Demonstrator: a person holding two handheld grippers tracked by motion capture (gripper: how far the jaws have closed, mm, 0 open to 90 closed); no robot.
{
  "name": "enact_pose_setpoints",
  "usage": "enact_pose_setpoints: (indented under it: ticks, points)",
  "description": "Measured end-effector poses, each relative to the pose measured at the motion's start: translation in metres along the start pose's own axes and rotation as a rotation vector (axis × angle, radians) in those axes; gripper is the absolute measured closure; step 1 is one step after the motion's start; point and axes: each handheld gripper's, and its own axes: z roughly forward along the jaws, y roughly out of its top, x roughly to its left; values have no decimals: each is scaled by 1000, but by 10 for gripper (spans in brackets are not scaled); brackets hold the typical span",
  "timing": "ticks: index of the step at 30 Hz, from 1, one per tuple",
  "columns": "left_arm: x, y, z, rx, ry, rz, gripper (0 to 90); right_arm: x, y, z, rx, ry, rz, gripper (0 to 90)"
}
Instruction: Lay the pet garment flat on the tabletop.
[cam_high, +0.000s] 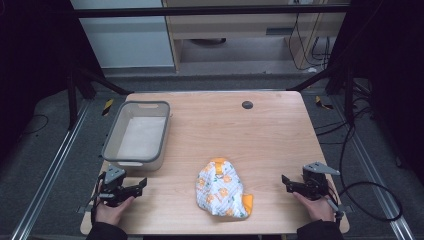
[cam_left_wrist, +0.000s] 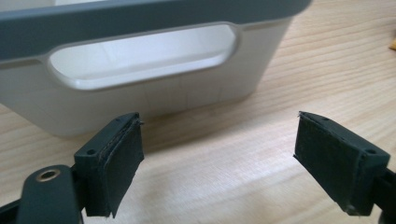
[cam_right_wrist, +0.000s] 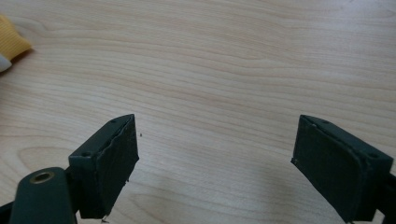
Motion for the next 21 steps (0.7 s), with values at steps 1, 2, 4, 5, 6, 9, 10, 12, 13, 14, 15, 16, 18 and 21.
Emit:
enact_pose_setpoints:
  ticks: [1,2,4,5,6,9,10,12,13,14,15,16,18,21]
  points:
    - [-3,0,-1,5,-4,-4,141,1,0,-1,-2,0,-6,141]
    - [-6,1,-2,9,-9,1,143,3,1,-2,-6,9,-4,141]
    - [-11,2,-5,-2,-12,10,161,7,1,-4,-12,16,2,142]
    - [-13,3,-7,-9,-13,11,179,8,1,-5,-18,23,-6,143]
    - [-15,3,-8,-13,-17,14,186,11,2,-6,-21,32,-2,145]
    - [-20,4,-11,-20,-21,24,199,18,3,-7,-35,43,-30,149]
    - [-22,4,-11,-22,-31,17,199,20,3,-8,-38,47,-32,149]
    - [-24,5,-12,-19,-42,9,209,24,5,-8,-39,61,-37,149]
    - [-25,5,-13,-22,-48,3,218,26,5,-8,-42,63,-45,149]
    - [-25,5,-14,-23,-52,-1,222,28,6,-8,-43,64,-51,152]
    - [-26,6,-15,-27,-57,-3,226,29,6,-9,-46,70,-55,158]
    - [-27,6,-16,-30,-58,-8,229,30,7,-10,-49,82,-48,162]
    - [-28,7,-18,-36,-59,-5,247,31,8,-11,-58,88,-56,170]
    - [-30,10,-23,-58,-70,-22,279,33,10,-14,-65,96,-59,184]
